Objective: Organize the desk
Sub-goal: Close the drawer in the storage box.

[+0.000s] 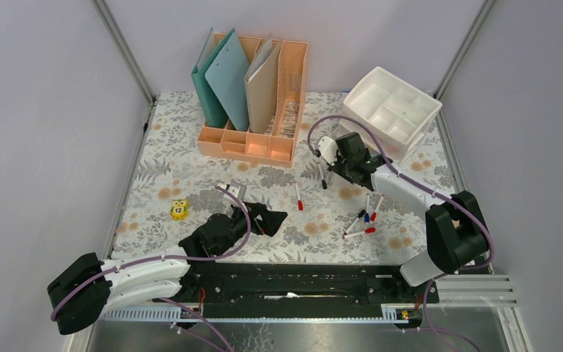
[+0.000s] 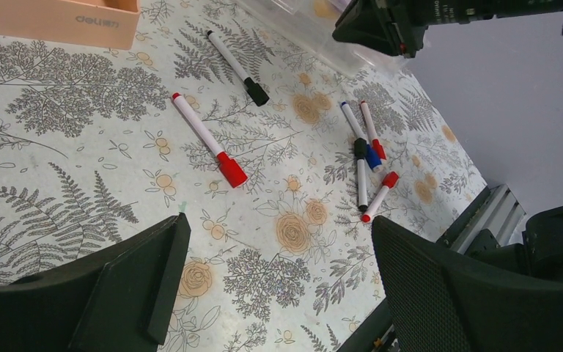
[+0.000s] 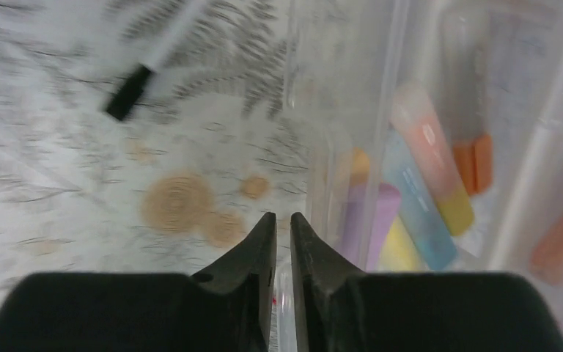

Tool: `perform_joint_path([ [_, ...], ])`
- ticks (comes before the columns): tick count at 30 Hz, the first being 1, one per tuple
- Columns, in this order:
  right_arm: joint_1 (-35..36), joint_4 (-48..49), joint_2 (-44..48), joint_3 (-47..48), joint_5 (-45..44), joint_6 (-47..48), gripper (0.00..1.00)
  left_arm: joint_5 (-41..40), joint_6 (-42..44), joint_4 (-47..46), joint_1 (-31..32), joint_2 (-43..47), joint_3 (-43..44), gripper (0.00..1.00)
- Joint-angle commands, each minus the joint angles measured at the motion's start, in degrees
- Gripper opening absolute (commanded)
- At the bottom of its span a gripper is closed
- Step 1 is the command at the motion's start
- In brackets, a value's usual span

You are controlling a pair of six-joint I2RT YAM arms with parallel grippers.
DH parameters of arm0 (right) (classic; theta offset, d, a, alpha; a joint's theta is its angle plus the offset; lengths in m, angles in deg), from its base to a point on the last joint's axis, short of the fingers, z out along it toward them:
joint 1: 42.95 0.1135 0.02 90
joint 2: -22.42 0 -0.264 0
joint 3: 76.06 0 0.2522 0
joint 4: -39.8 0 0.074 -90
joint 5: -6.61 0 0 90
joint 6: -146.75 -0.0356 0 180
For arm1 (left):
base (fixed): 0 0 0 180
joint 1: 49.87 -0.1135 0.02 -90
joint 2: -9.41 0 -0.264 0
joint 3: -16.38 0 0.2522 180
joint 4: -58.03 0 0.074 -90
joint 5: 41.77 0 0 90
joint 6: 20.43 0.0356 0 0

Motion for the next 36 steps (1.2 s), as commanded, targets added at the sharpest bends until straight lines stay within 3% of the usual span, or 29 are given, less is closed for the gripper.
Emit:
perform_joint_path([
  [1,0.14,13.21,-0.63,-2.30,-21.35,7.80,0.20,0.51,-0.60,-4.07,-0.31,-0.60,-0.29,0.99],
  [11,-1.28,16.02,-5.58,0.58,-25.43,10.90,0.45,2.94,-1.87,-6.76,-0.35,-2.82,-0.06,0.99],
  [21,-4.00,14.53,-5.62,1.03,-24.06,10.20,0.56,5.64,-3.49,-10.96,-0.35,-6.16,-0.04,0.99],
  [23,-4.08,10.44,-5.04,2.30,-21.68,8.19,0.57,6.20,-4.00,-12.43,-0.31,-7.44,0.26,0.99],
  [26,-4.08,2.50,-2.12,5.96,-12.51,3.67,0.58,7.96,-4.72,-15.80,-0.35,-10.62,1.03,0.99],
  [36,-4.22,2.50,14.76,9.99,-12.51,3.67,0.58,17.12,-7.47,-28.44,-0.33,-29.12,9.70,0.99],
])
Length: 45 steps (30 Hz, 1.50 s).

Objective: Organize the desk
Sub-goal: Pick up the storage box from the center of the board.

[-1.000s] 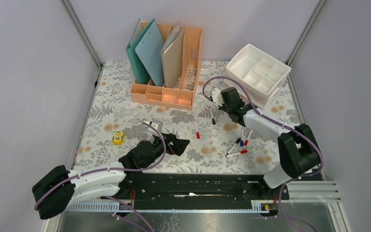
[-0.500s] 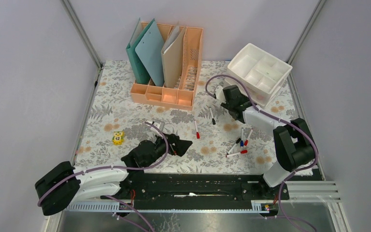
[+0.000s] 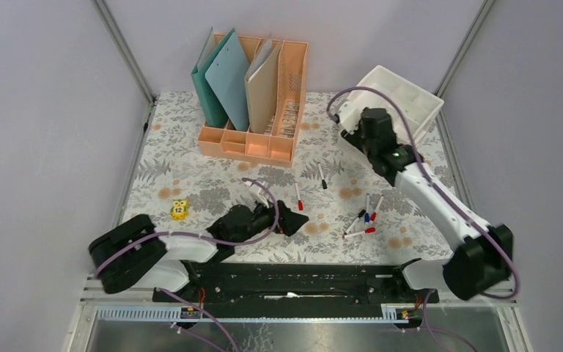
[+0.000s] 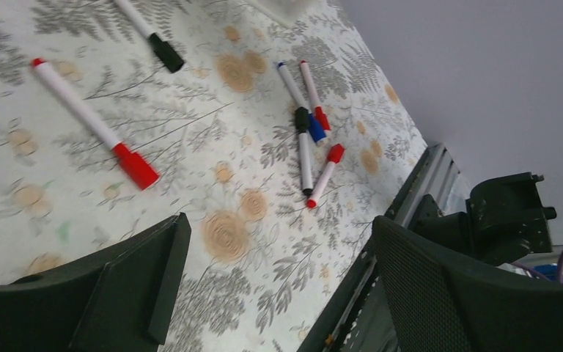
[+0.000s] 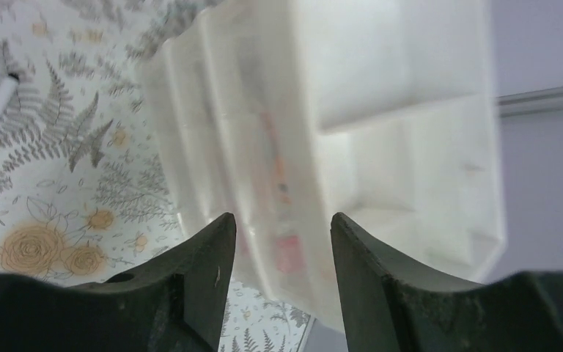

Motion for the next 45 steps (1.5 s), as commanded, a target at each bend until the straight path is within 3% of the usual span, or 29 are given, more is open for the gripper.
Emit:
perform_joint_path([
  [1,-0.55,-0.21,8.18,2.46,1.06,-1.27,0.58,5.78,-1.76,-10.61,-0.24,-6.72,6.40,0.99],
  [5,-3.68,-0.21,9.50,5.53,1.06,-1.27,0.58,7.98,-2.78,-12.23,-0.22,-11.73,9.73,0.99],
  [12,-12.09,-0.21,3.23,14.14,1.06,-1.27,0.58,11.15,-4.62,-13.95,-0.25,-18.29,14.60,0.99],
  [13,-12.48,-13.06,2.08,14.87,21.80,-5.75,0.64,11.55,-4.91,-14.31,-0.23,-18.97,15.15,0.99],
  [14,-12.65,-21.88,1.10,15.40,36.54,-7.61,0.69,11.95,-5.22,-14.70,-0.24,-19.75,15.63,0.99],
  [19,-12.67,-25.39,-3.02,16.75,42.25,-7.55,0.69,13.27,-6.45,-16.09,-0.33,-22.14,16.89,0.99],
  [34,-12.67,-24.79,-4.18,20.41,39.17,-7.04,0.69,14.87,-8.06,-18.28,-1.27,-24.44,17.68,0.99],
  [45,-12.91,-20.98,-6.55,20.55,26.65,-3.64,0.68,15.61,-9.40,-19.16,-1.97,-26.25,19.10,0.99],
])
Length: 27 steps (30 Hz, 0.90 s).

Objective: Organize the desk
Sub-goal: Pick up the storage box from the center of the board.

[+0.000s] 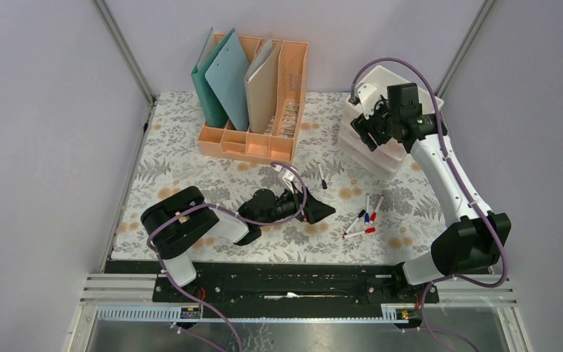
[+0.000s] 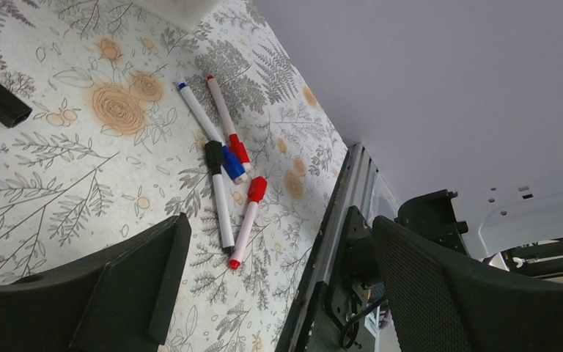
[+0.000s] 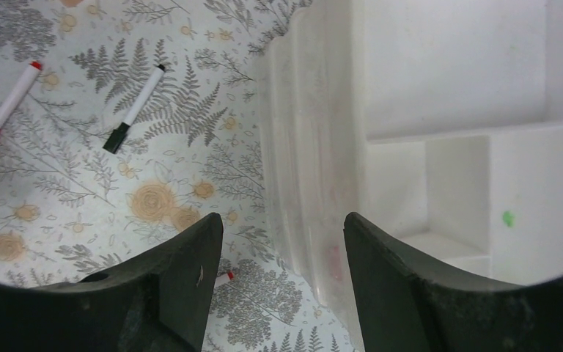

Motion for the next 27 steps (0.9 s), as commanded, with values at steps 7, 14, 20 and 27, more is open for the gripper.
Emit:
perform_joint_path([
  [7,-0.59,2.84,-2.91,1.95,-5.30,2.37,0.68,1.82,-1.22,-4.65,-0.74,-1.99,3.22,0.99],
  [14,-0.54,2.10,-2.18,2.83,-3.96,2.31,0.68,2.36,-1.87,-5.32,-1.10,-2.77,3.53,0.99],
  [20,-0.54,0.73,0.93,5.32,1.22,0.76,0.68,2.78,-2.11,-5.31,-1.28,-3.10,3.97,0.99],
  [27,-1.19,1.04,-0.31,5.92,-4.06,2.36,0.68,3.23,-2.55,-5.48,-1.38,-3.38,4.65,0.99],
])
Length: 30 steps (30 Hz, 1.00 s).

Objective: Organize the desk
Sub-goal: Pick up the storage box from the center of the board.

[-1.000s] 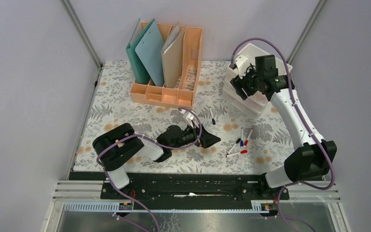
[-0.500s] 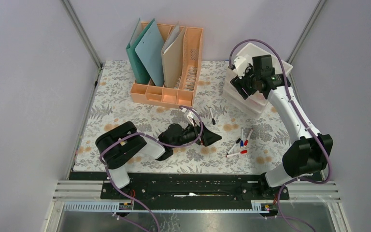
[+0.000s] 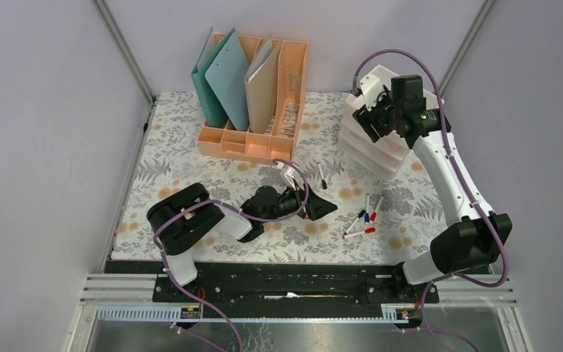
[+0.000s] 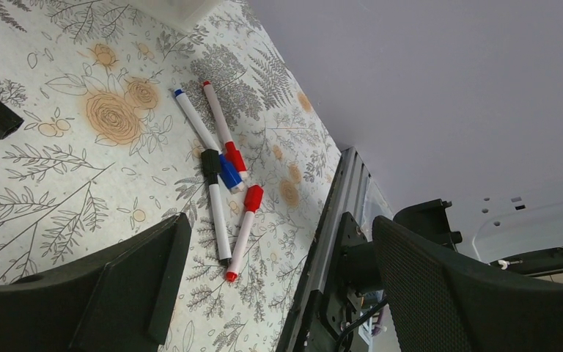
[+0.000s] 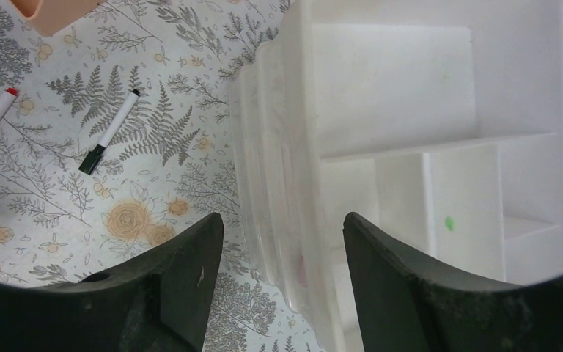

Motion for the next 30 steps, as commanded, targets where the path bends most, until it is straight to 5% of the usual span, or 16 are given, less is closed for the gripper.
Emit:
perform_joint_path([
  [1,-0.89,0.26,0.40,1.76,-2.58,0.95,0.68,1.65,-0.67,-4.45,-0.31,-0.55,2.19,0.99],
  [19,-3.98,0.57,-7.39,2.38,-1.87,2.29,0.67,1.94,-1.72,-5.41,-0.74,-0.96,2.28,0.99],
  [30,-4.08,-1.96,-8.98,4.60,0.65,2.90,0.18,2.23,-3.89,-7.04,-0.90,-3.01,4.19,0.99],
])
